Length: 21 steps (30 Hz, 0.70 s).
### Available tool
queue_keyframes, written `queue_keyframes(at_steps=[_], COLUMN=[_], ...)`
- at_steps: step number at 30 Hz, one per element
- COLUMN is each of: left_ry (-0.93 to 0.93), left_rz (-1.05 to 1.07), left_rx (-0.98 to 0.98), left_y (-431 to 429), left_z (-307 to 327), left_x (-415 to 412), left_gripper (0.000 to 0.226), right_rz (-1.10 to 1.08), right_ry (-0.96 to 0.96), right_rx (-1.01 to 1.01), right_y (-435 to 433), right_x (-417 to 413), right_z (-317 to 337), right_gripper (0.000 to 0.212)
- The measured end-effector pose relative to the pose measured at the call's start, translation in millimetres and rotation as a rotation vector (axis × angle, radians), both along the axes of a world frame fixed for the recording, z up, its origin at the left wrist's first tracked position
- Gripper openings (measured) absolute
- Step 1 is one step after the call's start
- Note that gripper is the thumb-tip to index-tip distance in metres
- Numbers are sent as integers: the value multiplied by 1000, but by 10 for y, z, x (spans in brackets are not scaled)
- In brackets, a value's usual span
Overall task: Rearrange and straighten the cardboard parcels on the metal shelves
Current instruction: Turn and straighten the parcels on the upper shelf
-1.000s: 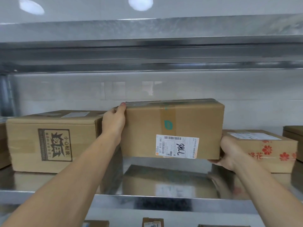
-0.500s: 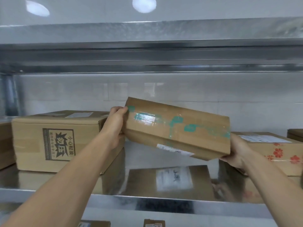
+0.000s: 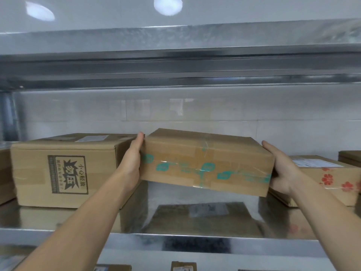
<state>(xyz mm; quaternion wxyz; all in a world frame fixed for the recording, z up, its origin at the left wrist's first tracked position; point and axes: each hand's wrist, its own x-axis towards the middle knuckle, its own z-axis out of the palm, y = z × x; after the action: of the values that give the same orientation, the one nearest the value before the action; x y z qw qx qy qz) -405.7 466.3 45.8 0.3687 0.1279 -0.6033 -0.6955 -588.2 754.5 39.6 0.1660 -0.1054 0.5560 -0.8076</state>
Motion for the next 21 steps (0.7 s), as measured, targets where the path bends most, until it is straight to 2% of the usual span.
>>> queue_keyframes(at_steps=[4,6,7,10,16,19,21], left_ry=[-10,-26,-35,-100,-200,-183,-182], left_rz=[-22,-28,-14,30,13,44,67], left_rx=[23,20,20,21,-81,-102,-129], left_y=[-27,-6,13,-23,-36,-32,-57], left_z=[-73,-100,-96,-118,-148,-140,-142], left_x=[-21,-35,-24,-30,-40,-28,-14], left_gripper=[44,36,33,42,27,38,42], right_rz=[23,25,26,11,-68,-41,11], right_ry=[80,96,94,101,163,186,236], right_rx=[19,35,46,99,253,220,192], right_y=[30,41,42,24,31,38,45], right_x=[9,14,16,14,-37,-33,-22], right_z=[56,71,72,48,15,4,-7], right_gripper=[27,24,24,23,27,26,34])
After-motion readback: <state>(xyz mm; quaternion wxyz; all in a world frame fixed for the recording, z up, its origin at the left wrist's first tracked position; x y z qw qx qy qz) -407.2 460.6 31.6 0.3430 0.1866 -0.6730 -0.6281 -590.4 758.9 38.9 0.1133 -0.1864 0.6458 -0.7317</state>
